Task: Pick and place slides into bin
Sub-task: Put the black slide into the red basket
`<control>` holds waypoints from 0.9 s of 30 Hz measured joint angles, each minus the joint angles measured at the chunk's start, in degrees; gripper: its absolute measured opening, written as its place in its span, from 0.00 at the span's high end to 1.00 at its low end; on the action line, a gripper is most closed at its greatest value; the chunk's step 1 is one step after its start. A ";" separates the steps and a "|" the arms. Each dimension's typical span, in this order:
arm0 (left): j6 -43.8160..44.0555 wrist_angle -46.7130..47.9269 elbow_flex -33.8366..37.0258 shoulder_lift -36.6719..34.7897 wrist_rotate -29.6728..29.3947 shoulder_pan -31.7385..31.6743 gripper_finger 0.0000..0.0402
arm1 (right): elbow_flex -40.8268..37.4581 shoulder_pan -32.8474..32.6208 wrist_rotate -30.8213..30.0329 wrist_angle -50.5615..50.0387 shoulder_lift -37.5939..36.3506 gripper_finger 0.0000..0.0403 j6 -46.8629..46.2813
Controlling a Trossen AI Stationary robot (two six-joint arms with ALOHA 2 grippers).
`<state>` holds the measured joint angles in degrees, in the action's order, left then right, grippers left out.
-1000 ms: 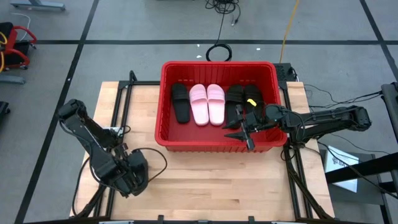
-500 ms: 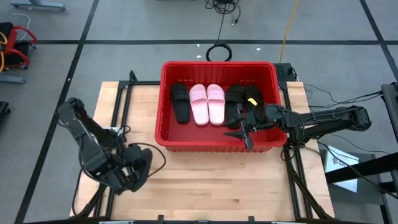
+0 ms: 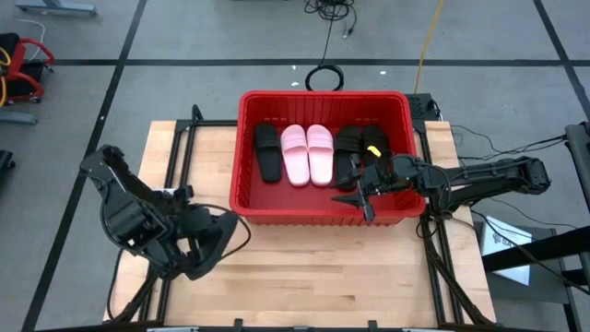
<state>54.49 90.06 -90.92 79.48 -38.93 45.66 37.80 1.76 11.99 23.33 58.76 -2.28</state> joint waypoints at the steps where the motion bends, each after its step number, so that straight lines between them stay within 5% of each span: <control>1: -0.91 -0.03 -0.50 0.02 -0.13 -0.43 1.00 | 0.00 0.00 0.00 -0.02 0.00 0.65 0.00; 27: -35.39 -3.14 -14.63 0.04 -9.42 -15.17 1.00 | 0.00 0.00 0.01 -0.04 0.00 0.65 1.33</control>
<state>19.10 86.93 -105.55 79.53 -48.35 30.50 37.80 1.76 12.00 23.29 58.76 -0.96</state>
